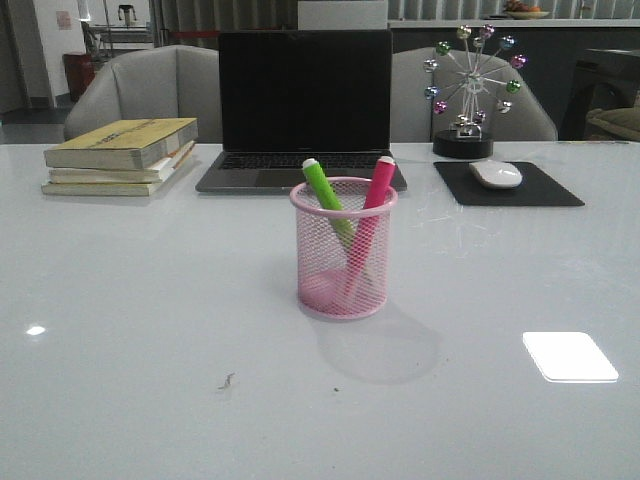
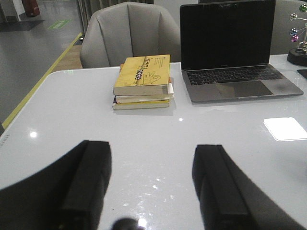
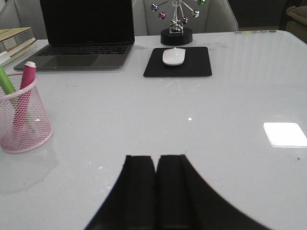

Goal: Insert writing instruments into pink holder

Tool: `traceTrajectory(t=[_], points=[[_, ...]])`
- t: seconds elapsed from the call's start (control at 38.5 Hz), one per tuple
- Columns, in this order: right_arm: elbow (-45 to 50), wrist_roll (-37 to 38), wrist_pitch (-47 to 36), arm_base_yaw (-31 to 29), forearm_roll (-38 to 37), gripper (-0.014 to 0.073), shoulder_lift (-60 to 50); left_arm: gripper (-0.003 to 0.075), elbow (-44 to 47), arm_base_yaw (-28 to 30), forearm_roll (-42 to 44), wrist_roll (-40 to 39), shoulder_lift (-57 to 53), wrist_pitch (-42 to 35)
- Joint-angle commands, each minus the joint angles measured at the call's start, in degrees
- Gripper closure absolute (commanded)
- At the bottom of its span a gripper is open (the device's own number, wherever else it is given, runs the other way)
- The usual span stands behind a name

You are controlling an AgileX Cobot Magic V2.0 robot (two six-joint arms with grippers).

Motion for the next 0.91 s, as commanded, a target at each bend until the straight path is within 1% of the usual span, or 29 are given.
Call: traceTrajectory(t=[0.0,0.08,0.18,0.26,0.34,0.42,0.52,0.6,0.78,0.88], points=[[0.1,-0.8,-4.8,0.0,0.1,0.0536,-1.2,0.0357,-1.5,-0.6,-1.3,-0.1,0.2,-4.2],[0.1,-0.8,-4.8,0.0,0.1,0.0536,-1.2,0.0429,-1.5,-0.6,-0.1,-0.1,0.2,-4.2],[0.1,-0.8,-4.8,0.0,0.1,0.0536,-1.2,0.0559,-1.5,-0.6,2.8,-0.1,-0.3,-4.2],[0.1,-0.8,-4.8,0.0,0.1,0.0536,-1.2,0.0635,-1.5,-0.6,3.9,-1.1,-1.4,-4.5],[0.1,-0.8,-4.8,0.0,0.1,0.0536,-1.2,0.0624,-1.5,-0.6,4.9,-3.0,-2.9,-5.1],[0.1,-0.8,-4.8,0.0,0.1,0.0536,-1.2,0.0624,-1.5,-0.6,8.7,-8.1,-5.0,-5.6],[0.1,-0.8,-4.8,0.0,0.1,0.0536,-1.2,0.0629,-1.5,-0.6,18.6,-23.1,-7.3,-5.8],[0.1,-0.8,-4.8,0.0,0.1,0.0536,-1.2,0.0629,-1.2,-0.6,24.9,-31.3,-9.2,-6.2],[0.1,-0.8,-4.8,0.0,0.1,0.0536,-1.2,0.0629,1.3,-0.6,25.9,-32.2,-12.3,-8.2],[0.1,-0.8,-4.8,0.0,0.1,0.0536,-1.2,0.0629,5.4,-0.6,25.4,-32.2,-14.7,-11.4]])
